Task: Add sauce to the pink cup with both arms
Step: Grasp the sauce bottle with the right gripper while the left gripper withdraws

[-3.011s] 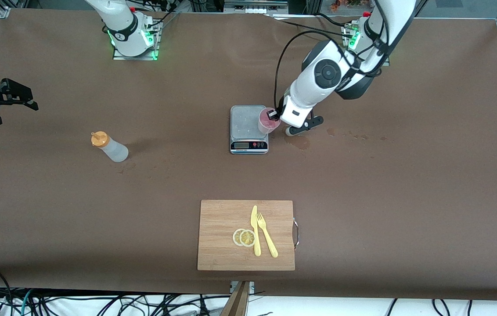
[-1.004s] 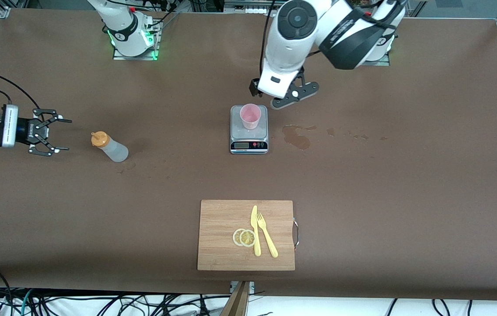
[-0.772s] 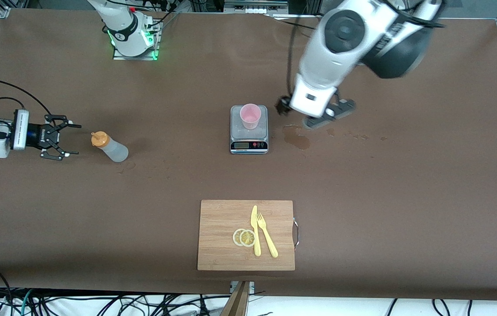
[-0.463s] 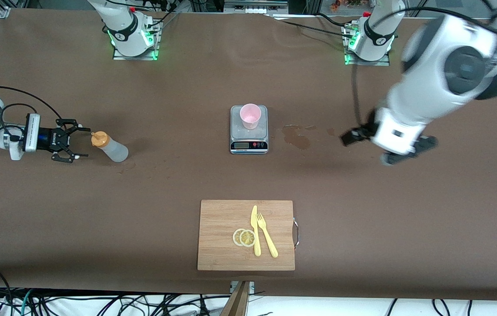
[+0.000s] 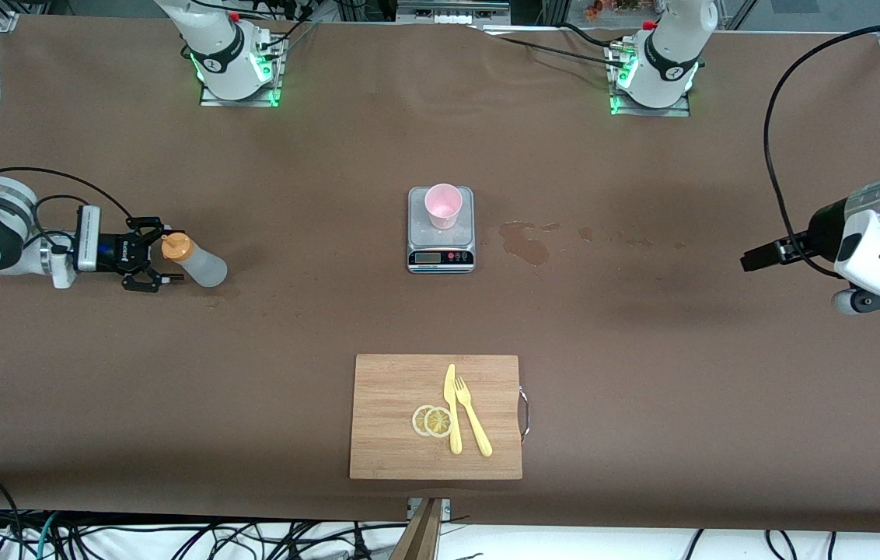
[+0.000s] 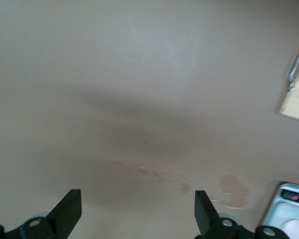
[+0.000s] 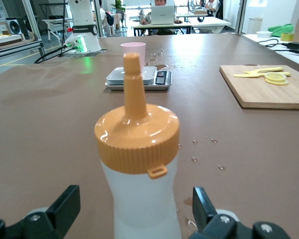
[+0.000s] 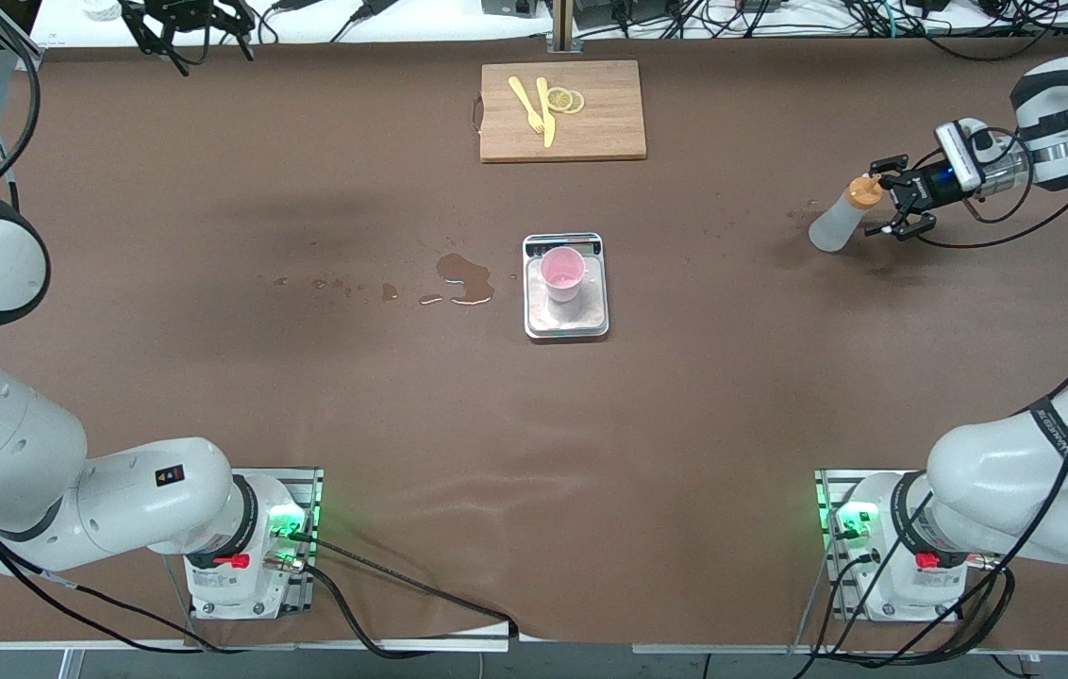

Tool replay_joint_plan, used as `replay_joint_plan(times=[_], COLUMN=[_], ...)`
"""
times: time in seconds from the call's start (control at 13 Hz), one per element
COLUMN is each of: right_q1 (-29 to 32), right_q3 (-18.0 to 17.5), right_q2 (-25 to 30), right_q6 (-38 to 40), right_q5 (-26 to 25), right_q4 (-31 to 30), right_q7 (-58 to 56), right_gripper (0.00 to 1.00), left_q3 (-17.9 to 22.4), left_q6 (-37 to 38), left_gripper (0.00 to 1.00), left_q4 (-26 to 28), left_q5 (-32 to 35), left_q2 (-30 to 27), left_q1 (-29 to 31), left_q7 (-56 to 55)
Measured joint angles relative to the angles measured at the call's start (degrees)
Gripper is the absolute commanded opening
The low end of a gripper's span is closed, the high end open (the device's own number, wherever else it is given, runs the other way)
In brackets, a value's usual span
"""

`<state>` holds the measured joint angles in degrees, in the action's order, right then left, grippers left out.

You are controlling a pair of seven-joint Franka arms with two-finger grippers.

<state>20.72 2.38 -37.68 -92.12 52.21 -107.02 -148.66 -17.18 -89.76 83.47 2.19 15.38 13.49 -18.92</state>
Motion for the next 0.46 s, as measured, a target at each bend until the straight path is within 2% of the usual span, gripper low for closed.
replay_joint_plan(times=[0.08,0.15,0.23,0.39,0.46], right_q1=[-0.22,-0.34,-0.53,-0.96,-1.13], right_q3=[0.00,0.00,0.00,-0.01,-0.02], right_q2=[-0.71,-1.35,-1.90,-2.41,-2.41], right_q6=[0.00,0.00,0.00,0.00,0.00], right_q5=[0.27,0.71,1.43,2.35,2.74], right_q4=[-0.10,-0.12,-0.13,-0.13,-0.12], right_q7=[-0.49,-0.75,-0.92,-0.96,-0.96], right_gripper=[1.00,0.93,0.67,0.28,0.12], left_q3=[5.96,10.13,12.78,16.15,17.13], left_q6=[0.05,-0.25,-1.52,-4.33,-4.47], left_gripper=[1.00,1.00,1.00,1.00,1.00], left_q4=[0.94,2.46,4.89,9.66,11.14], left_q5=[-0.83,-2.39,-3.73,-4.10,-4.10], left_q2=[-1.01,-2.25,-4.02,-8.74,-11.21], left_q1=[-5.01,-8.43,-10.38,-13.14,-13.89], left_q7=[2.95,6.09,9.05,11.31,11.50])
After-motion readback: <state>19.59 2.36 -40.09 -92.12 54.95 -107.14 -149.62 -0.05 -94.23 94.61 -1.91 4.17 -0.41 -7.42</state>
